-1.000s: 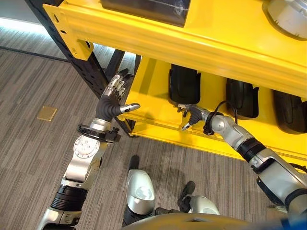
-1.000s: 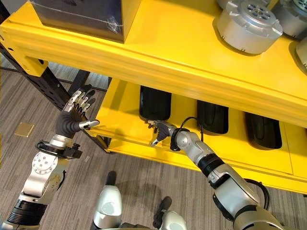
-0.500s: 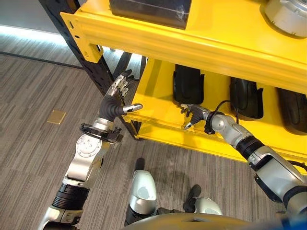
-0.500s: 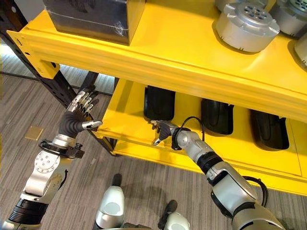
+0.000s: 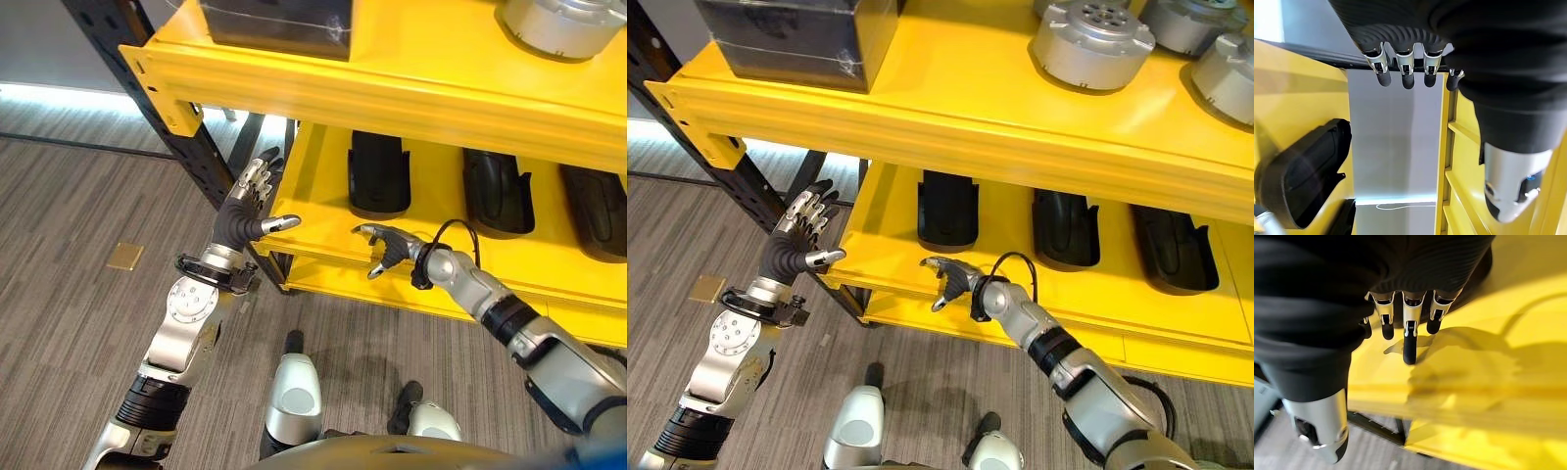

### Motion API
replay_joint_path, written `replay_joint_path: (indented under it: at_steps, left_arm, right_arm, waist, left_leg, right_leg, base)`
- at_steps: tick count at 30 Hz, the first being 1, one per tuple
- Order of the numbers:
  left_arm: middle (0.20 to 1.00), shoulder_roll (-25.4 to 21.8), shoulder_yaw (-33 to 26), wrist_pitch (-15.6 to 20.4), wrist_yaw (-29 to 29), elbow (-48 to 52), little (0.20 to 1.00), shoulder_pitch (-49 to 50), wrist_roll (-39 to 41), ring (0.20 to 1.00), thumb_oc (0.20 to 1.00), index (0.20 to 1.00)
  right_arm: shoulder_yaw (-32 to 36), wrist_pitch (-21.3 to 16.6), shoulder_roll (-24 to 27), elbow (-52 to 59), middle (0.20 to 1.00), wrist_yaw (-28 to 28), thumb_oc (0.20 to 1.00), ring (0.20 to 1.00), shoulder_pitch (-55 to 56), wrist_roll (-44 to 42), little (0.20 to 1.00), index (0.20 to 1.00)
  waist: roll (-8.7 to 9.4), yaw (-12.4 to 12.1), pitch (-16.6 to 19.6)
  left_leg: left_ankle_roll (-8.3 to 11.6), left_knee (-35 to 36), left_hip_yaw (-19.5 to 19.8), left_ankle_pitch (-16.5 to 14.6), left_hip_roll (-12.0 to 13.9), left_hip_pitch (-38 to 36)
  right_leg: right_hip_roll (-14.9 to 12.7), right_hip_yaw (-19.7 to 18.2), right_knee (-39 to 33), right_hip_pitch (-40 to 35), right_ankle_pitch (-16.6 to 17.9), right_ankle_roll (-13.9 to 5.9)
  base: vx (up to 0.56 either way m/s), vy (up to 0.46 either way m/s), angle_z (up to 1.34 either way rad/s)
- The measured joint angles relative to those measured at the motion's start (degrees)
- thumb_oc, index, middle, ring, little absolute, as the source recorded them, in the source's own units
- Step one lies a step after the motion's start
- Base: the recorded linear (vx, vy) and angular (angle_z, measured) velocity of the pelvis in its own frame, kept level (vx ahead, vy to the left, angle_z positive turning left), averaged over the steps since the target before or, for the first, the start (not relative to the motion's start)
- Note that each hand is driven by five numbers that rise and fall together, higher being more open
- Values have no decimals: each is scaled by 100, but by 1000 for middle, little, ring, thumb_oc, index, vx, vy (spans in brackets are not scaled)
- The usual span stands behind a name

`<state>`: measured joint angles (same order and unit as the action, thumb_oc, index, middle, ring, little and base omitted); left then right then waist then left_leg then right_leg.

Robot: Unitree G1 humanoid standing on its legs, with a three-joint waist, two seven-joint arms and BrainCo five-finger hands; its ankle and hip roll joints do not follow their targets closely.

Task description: Move parts from the plastic box to the shelf.

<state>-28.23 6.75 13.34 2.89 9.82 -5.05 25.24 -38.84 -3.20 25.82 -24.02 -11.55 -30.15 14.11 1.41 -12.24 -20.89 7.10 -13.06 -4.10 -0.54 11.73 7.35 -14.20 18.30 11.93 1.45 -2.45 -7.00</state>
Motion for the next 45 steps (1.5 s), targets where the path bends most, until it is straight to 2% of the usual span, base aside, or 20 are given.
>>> replay_joint_path:
  at_steps: [1, 3, 6, 10, 13, 15, 19, 22, 24, 27, 30, 34, 40, 45]
  left_arm:
    - [1000, 0, -19, 0, -83, -2, 1000, 12, 1, 1000, 1000, 1000]
    - [1000, 9, -22, 2, -150, -4, 1000, 15, 2, 1000, 1000, 1000]
    - [1000, 93, -76, 8, -225, -1, 1000, 53, 20, 1000, 1000, 1000]
    - [1000, 227, -320, -102, -321, -1, 1000, 174, 127, 1000, 1000, 1000]
    - [1000, 302, -357, -262, -266, -1, 1000, 352, 122, 1000, 1000, 1000]
    - [1000, 301, -353, -298, -10, -3, 1000, 561, 96, 1000, 1000, 1000]
    - [1000, 303, -330, -236, 428, -4, 1000, 1012, -22, 1000, 1000, 1000]
    - [1000, 300, -396, -152, 602, -27, 1000, 1181, -169, 1000, 1000, 1000]
    - [1000, 317, -485, -136, 816, -107, 1000, 1334, 89, 1000, 1000, 1000]
    - [1000, 320, -518, -36, 1054, -110, 1000, 1729, 239, 1000, 1000, 1000]
    - [1000, 341, -508, 122, 1382, -72, 1000, 1921, 527, 1000, 1000, 1000]
    - [1000, 344, -437, 278, 1629, -10, 1000, 1945, 631, 1000, 1000, 1000]
    - [1000, 342, -397, 355, 1720, -6, 1000, 1951, 806, 1000, 1000, 1000]
    - [1000, 340, -406, 342, 1731, 17, 1000, 2047, 1006, 1000, 1000, 1000]
  right_arm:
    - [84, -21, -48, 222, 1000, 11, 1000, 1000, 235, -110, 1000, 1000]
    - [187, 9, -84, 604, 1000, -154, 1000, 1000, 580, -532, 1000, 1000]
    - [123, 180, 29, 1396, 1000, -960, 1000, 1000, 1285, -1178, 1000, 1000]
    - [59, 393, 83, 1895, 1000, -1730, 1000, 1000, 1845, -2017, 1000, 1000]
    - [398, 421, 219, 2554, 1000, -2087, 1000, 1000, 2167, -2626, 1000, 1000]
    - [856, 360, 203, 2854, 1000, -2133, 1000, 1000, 2347, -3245, 1000, 1000]
    - [2073, 262, 24, 3217, 1000, -1897, 1000, 1000, 2892, -4266, 1000, 1000]
    - [2590, 262, -95, 3132, 1000, -1522, 1000, 1000, 3105, -4645, 1000, 1000]
    - [3062, 169, -372, 3104, 1000, -1277, 1000, 1000, 3282, -4950, 1000, 1000]
    - [3484, -43, -526, 3108, 1000, -905, 1000, 1000, 3699, -5107, 1000, 1000]
    - [3611, -104, -501, 3108, 1000, -610, 1000, 1000, 3933, -5102, 1000, 1000]
    - [3545, -155, -503, 3108, 1000, -180, 1000, 1000, 3923, -4966, 1000, 1000]
    - [3477, -165, -491, 3105, 1000, 252, 1000, 1000, 3919, -4652, 1000, 1000]
    - [3474, -165, -491, 3106, 1000, 304, 1000, 1000, 3918, -4644, 1000, 1000]
  waist:
    - [34, 35, -30]
    - [71, 252, -54]
    - [114, 321, -76]
    - [177, 364, -108]
    - [232, 410, -106]
    - [262, 489, -85]
    - [298, 739, 102]
    - [272, 986, 353]
    - [205, 1090, 519]
    - [97, 1278, 796]
    - [-11, 1416, 902]
    - [-39, 1496, 909]
    - [-53, 1581, 915]
    - [-58, 1556, 924]
  left_leg:
    - [5, -1, -16, -3, 18, 2]
    - [7, 6, -40, -9, 26, -1]
    - [20, 91, -95, -1, 49, -37]
    - [34, 153, -173, 7, 121, -144]
    - [65, 311, -190, 28, 135, -384]
    - [47, 476, -246, 32, 142, -556]
    - [-2, 709, -408, 77, 87, -683]
    - [-4, 861, -514, 103, 41, -766]
    - [36, 1098, -678, 208, 28, -960]
    - [43, 1478, -835, 306, -2, -1223]
    - [40, 1844, -961, 475, -73, -1422]
    - [35, 1870, -1071, 474, -118, -1424]
    - [34, 1872, -1094, 472, -116, -1415]
    - [34, 1870, -1090, 474, -116, -1435]
  right_leg:
    - [21, -27, -4, 12, 8, 5]
    - [25, -42, -12, 12, 9, 6]
    - [49, -61, -44, 15, 27, -23]
    - [143, -160, -105, -22, 51, -29]
    - [177, -171, -213, -245, 51, -29]
    - [193, -177, -331, -392, 56, -36]
    - [128, -247, -485, -408, 142, -56]
    - [112, -313, -587, -412, 194, -73]
    - [115, -334, -760, -481, 281, -86]
    - [128, -345, -1104, -636, 408, -131]
    - [142, -370, -1409, -725, 577, -177]
    - [137, -430, -1716, -795, 774, -224]
    - [137, -462, -1717, -795, 779, -224]
    - [138, -458, -1716, -794, 780, -224]
  base:
    - [-49, 26, -17]
    - [-40, 15, -6]
    - [-11, -11, -3]
    - [-1, -11, -10]
    - [14, 35, -3]
    - [-3, 128, -4]
    - [-10, 156, -11]
    - [-6, 175, -14]
    - [-26, 151, -22]
    - [-36, 136, -19]
    - [-37, 111, -13]
    - [-36, 63, -13]
    - [-6, 10, -2]
    - [0, 0, 0]
